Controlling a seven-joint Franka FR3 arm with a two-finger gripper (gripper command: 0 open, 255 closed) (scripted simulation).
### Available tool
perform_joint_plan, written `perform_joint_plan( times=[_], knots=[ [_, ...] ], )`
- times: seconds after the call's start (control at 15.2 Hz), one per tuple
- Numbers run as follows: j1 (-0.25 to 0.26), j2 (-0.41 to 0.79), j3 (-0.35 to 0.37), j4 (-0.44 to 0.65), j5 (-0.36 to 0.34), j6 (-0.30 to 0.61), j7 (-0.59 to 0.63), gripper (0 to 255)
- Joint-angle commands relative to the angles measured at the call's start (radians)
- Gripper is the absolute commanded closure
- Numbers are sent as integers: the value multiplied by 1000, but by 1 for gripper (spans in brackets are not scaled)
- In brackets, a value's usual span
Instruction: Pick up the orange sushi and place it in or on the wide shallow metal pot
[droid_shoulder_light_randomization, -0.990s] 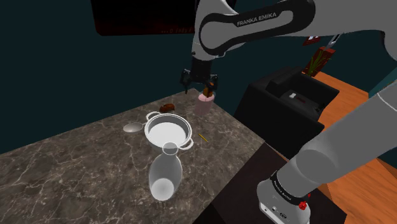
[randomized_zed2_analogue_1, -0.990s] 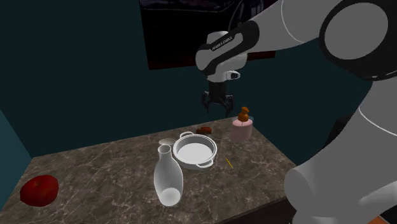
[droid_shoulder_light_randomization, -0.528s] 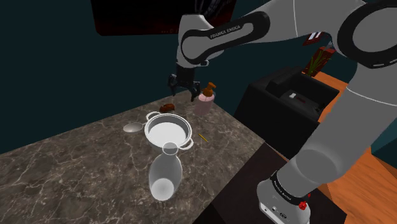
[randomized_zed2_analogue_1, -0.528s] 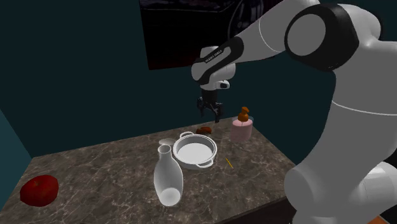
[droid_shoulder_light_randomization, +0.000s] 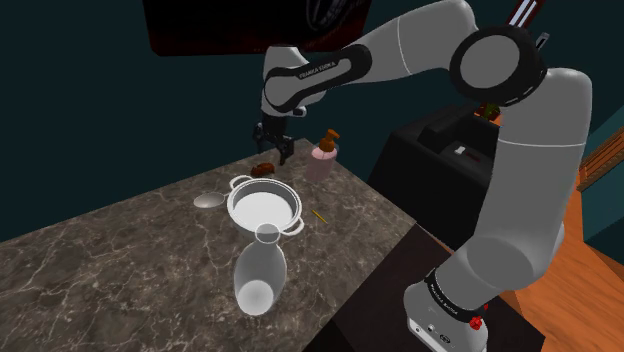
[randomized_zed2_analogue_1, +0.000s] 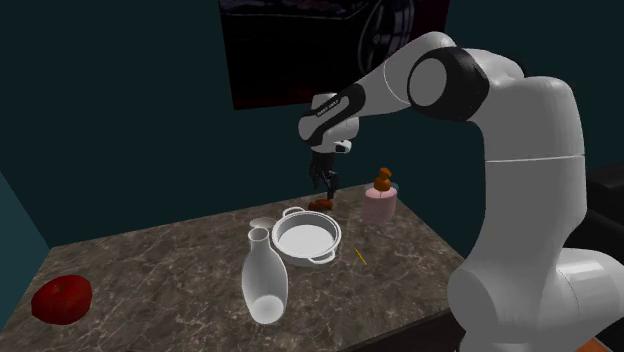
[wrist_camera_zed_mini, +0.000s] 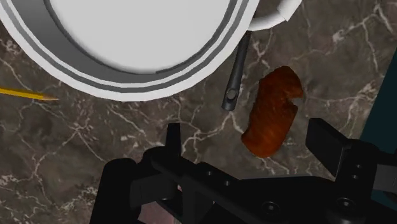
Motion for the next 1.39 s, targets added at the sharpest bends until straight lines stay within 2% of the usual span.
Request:
perform_joint_plan(
  times=[0.0, 0.2, 0.73, 1.19, 1.25, 1.32],
  knots=[
    [14, 80, -22, 80, -5, 2, 55, 0],
    [27, 175, -48, 180, -2, 0, 112, 0],
    [36, 228, -58, 158, -15, 75, 119, 0],
    [36, 228, -58, 158, -15, 74, 119, 0],
    [36, 228, -58, 158, -15, 74, 119, 255],
    [36, 228, -58, 158, -15, 74, 119, 255]
  ],
)
